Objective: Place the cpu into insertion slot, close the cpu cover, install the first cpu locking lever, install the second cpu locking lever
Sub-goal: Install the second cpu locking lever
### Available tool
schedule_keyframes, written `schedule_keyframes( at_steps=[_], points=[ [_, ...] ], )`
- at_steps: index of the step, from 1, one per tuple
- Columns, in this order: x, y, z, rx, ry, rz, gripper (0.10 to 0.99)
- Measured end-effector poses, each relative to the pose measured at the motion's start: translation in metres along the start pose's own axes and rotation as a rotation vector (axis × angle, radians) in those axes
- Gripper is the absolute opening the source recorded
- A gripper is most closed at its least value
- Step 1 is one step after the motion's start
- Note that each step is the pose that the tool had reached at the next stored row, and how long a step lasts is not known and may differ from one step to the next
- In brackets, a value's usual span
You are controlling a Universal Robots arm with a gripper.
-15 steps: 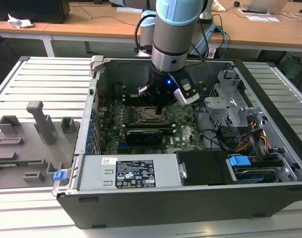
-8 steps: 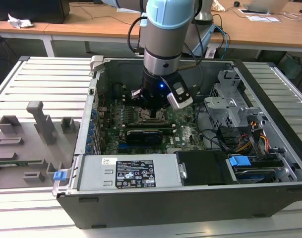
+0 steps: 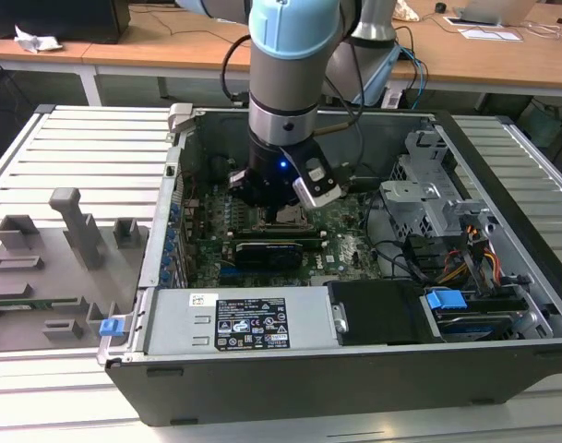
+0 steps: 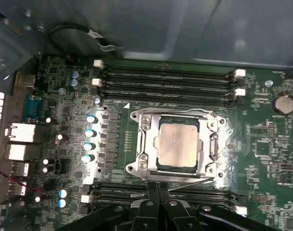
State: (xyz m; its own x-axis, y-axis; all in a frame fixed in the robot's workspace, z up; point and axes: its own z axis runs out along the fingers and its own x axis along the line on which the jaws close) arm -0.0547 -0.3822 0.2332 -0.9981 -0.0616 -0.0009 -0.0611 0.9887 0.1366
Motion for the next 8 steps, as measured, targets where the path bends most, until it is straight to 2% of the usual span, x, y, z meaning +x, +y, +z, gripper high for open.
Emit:
schedule_keyframes(
  at_steps=[2,5,6,8],
  points=[
    [0.0051,-0.0003,0.0037,0.0,0.0,0.0,0.106],
    [0.0056,-0.0012,0.0102,-0.001,-0.0001,0.0,0.106],
    [0.0061,-0.0019,0.0122,-0.005,-0.0001,0.0,0.106],
    [0.0072,-0.0042,0.0126,-0.02,-0.0013,0.0,0.106]
  ],
)
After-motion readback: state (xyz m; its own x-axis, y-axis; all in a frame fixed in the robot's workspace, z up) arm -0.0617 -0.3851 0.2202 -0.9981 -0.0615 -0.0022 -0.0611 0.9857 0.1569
